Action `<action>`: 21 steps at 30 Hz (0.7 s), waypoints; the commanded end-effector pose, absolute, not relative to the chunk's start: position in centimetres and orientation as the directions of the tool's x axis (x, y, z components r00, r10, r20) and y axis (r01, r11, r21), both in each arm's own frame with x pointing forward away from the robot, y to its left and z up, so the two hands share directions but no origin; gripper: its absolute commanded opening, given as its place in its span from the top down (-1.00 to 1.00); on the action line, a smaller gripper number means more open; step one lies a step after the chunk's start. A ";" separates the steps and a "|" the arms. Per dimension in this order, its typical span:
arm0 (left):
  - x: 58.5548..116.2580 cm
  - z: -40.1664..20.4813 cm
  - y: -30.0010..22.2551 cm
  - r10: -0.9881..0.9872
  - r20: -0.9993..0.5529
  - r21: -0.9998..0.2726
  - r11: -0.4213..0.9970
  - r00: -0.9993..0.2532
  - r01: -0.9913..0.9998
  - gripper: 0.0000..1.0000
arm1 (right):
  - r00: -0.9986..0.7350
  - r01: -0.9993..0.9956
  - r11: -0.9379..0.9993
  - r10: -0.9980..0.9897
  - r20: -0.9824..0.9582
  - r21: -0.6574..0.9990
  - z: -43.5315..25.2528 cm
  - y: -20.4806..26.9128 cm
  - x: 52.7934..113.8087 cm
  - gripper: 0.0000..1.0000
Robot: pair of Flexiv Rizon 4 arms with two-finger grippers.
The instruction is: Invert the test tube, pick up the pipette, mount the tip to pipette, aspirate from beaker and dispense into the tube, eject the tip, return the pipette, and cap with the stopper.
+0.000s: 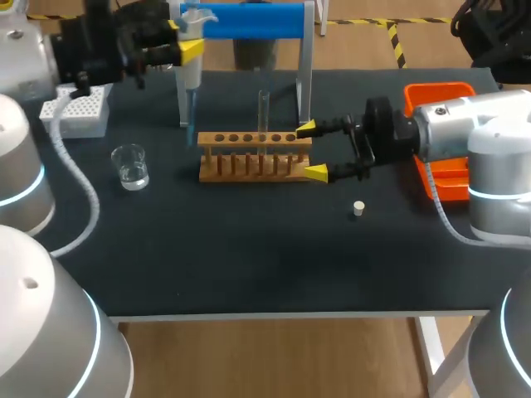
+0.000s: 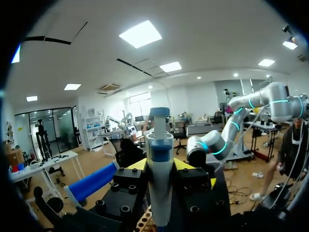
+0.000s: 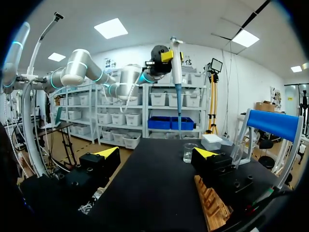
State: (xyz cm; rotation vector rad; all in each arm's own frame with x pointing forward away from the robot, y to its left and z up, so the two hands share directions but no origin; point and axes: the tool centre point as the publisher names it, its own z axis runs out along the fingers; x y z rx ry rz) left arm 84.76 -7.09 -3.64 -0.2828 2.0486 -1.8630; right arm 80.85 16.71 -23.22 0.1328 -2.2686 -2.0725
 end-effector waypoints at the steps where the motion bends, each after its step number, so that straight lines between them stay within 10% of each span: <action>1: 84.6 -4.4 -3.4 -0.380 -0.125 -0.990 0.108 -0.916 0.091 1.00 | -0.994 -0.020 0.091 -0.109 -0.010 0.996 -23.2 16.6 80.8 -1.00; 21: 88.9 -7.6 2.6 -0.424 -0.116 -0.992 0.095 -0.898 0.083 1.00 | -0.994 -0.020 0.091 -0.109 -0.010 0.996 -23.2 16.6 80.8 -1.00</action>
